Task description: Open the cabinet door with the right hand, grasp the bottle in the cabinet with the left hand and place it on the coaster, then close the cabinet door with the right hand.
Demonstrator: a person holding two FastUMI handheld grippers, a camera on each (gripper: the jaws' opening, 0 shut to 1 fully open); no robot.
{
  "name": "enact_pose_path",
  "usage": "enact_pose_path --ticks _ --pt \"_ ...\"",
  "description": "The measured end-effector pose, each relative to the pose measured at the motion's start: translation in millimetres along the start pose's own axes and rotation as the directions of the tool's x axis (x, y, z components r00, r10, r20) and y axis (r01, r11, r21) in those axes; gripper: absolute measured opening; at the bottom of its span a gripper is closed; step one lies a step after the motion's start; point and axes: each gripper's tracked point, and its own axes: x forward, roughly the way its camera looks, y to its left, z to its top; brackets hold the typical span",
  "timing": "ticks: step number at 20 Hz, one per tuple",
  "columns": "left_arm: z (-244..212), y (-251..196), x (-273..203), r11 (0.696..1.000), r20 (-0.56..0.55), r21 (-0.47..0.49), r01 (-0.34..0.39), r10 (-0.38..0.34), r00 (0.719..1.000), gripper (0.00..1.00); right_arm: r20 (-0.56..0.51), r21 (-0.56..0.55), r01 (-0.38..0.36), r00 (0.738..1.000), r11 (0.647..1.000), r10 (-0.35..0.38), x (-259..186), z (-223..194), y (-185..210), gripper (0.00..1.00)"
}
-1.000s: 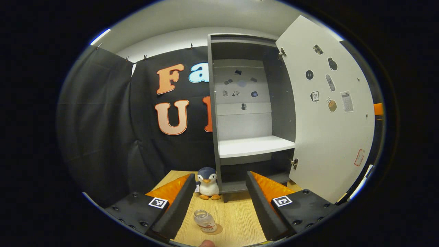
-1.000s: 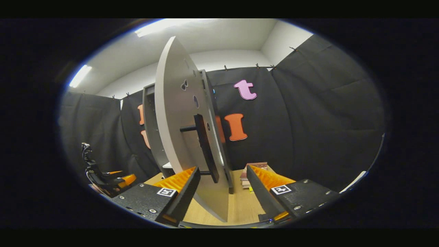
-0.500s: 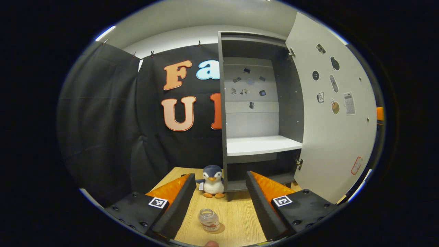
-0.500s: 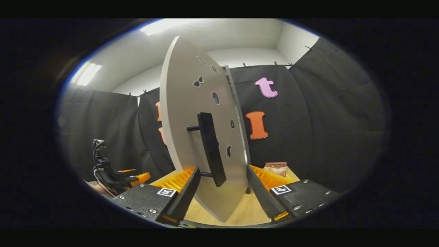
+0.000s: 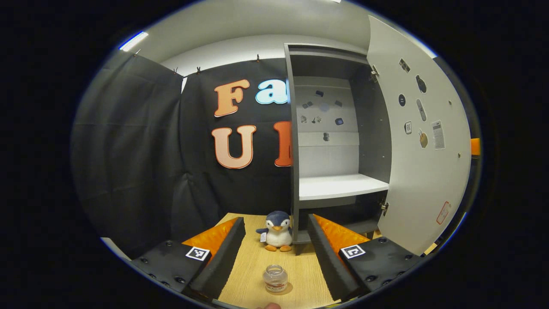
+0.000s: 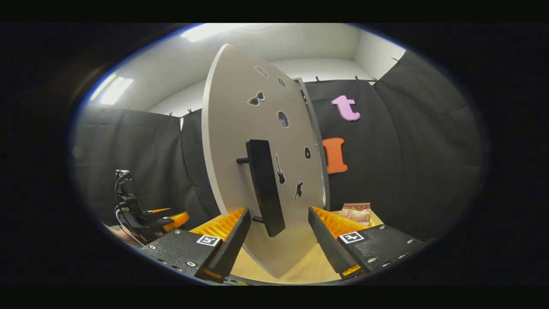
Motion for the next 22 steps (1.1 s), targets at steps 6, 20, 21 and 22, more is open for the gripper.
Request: enact_pose_path --ticks 6,20,21,22 --pt "4 16 3 1.000 0.007 -0.013 -0.011 0.012 1.000 0.95 -0.016 -0.034 -0.057 0.998 0.998 0.056 25 -5 21 0.86" --pt "-12 79 29 0.995 -0.013 -0.064 -0.081 0.080 0.997 0.95 -0.014 -0.055 -0.135 0.991 0.989 0.134 63 -7 39 0.94" --pt "-12 78 32 0.995 -0.010 -0.061 -0.073 0.072 0.997 0.95 -0.011 -0.054 -0.131 0.991 0.990 0.131 65 -7 40 0.94" --pt "-11 79 35 0.996 -0.008 -0.059 -0.065 0.065 0.998 0.95 -0.007 -0.062 -0.126 0.992 0.990 0.126 66 -7 42 0.94"
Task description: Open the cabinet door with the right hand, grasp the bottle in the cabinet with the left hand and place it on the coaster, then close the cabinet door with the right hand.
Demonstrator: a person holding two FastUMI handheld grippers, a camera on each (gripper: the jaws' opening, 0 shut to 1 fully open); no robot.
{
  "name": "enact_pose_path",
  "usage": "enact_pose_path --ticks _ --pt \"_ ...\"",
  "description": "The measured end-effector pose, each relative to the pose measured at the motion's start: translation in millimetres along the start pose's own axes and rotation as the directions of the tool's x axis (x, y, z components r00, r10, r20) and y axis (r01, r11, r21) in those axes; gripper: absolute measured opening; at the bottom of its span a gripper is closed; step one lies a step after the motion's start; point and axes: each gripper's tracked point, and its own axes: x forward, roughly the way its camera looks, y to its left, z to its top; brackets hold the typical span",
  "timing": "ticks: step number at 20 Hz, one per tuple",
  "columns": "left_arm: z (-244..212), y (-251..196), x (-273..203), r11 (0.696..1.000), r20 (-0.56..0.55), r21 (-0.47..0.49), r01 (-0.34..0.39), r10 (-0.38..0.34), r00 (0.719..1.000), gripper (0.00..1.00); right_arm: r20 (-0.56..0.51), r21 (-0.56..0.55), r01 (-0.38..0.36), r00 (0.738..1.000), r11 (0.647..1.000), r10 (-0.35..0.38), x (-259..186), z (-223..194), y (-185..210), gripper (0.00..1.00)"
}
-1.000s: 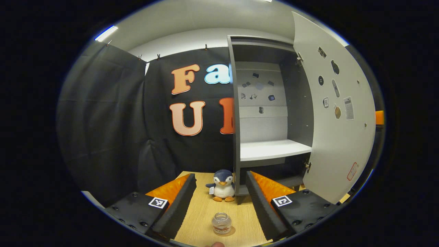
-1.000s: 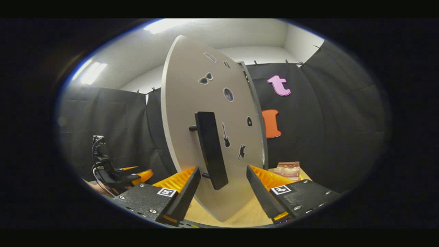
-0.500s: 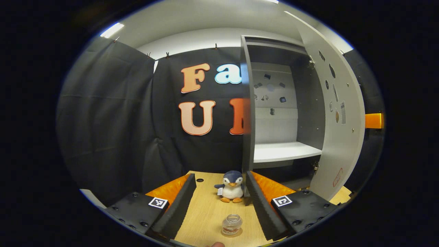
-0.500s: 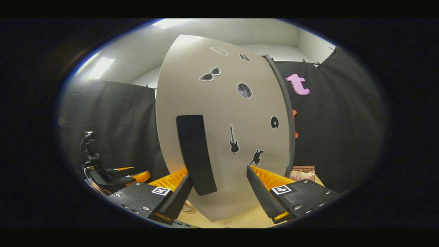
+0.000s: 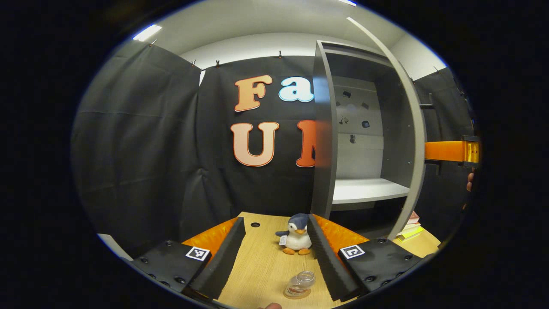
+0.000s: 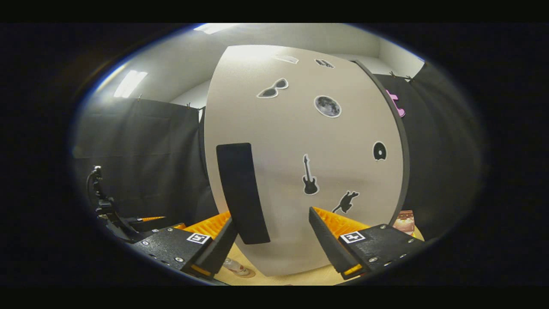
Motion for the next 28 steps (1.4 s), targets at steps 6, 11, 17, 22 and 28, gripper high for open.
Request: enact_pose_path --ticks 6,11,17,22,28 --pt "7 0 12 1.000 0.019 -0.005 0.027 -0.027 0.999 0.95 0.020 -0.041 0.031 0.999 0.999 -0.031 14 1 7 0.94" --pt "17 -1 23 0.998 0.027 -0.006 0.062 -0.062 0.998 0.95 0.027 -0.064 0.101 0.995 0.993 -0.099 24 -1 7 0.95" --pt "13 -3 33 0.997 0.013 -0.032 0.070 -0.070 0.997 0.95 0.042 -0.066 0.180 0.983 0.981 -0.178 28 -3 7 0.96" --pt "12 -3 37 0.996 0.003 -0.029 0.086 -0.086 0.996 0.95 0.047 -0.048 0.210 0.977 0.977 -0.208 23 -8 10 0.96" --pt "15 -6 42 0.995 0.004 -0.023 0.097 -0.097 0.995 0.95 0.028 -0.051 0.218 0.976 0.975 -0.217 27 -13 3 0.95"
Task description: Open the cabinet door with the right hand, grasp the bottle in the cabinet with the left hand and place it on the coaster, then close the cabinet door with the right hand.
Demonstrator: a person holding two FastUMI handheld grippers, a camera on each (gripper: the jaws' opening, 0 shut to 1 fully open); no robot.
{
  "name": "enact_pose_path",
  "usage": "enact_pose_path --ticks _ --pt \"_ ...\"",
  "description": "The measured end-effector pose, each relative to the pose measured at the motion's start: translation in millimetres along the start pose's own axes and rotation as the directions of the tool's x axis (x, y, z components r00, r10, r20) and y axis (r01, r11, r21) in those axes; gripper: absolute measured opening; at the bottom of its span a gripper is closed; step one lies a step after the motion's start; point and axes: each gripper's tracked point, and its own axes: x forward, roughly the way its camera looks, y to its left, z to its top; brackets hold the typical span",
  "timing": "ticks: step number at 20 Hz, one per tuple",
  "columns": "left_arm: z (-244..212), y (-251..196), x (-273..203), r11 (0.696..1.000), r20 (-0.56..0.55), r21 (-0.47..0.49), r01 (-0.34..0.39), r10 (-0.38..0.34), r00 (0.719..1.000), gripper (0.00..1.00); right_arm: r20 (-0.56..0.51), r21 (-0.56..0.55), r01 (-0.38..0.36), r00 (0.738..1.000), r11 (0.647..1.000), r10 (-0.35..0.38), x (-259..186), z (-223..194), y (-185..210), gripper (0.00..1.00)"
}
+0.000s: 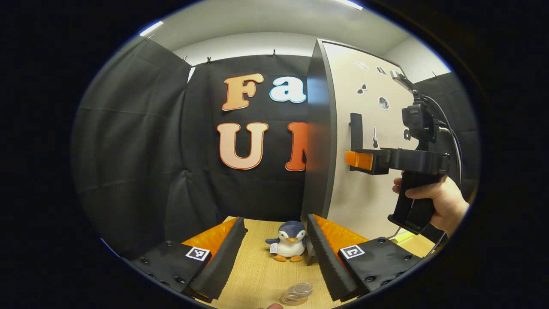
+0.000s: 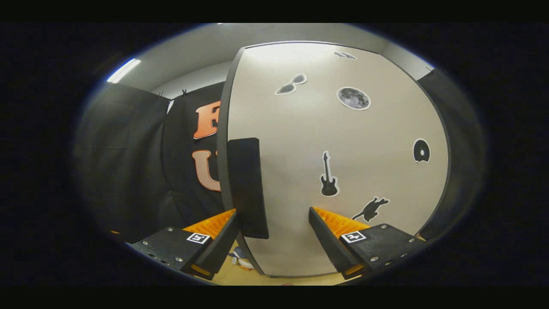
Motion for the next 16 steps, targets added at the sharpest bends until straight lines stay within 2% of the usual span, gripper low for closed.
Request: enact_pose_path --ticks 3,6,11,16 --pt "2 -4 2 1.000 -0.003 0.004 0.005 -0.005 1.000 0.95 -0.018 0.019 -0.025 1.000 1.000 0.025 1 -1 3 0.95" --pt "8 -15 0 1.000 0.000 0.018 0.016 -0.016 1.000 0.95 -0.002 0.030 -0.044 0.999 0.999 0.045 -22 8 3 0.95" --pt "13 -49 -12 0.999 0.000 0.028 0.039 -0.039 0.999 0.94 0.021 0.005 -0.025 0.999 1.000 0.025 -109 20 -21 0.95" --pt "22 -98 -44 0.998 0.007 0.015 0.065 -0.066 0.998 0.94 0.010 -0.006 0.038 0.999 0.999 -0.038 -206 25 -59 0.95"
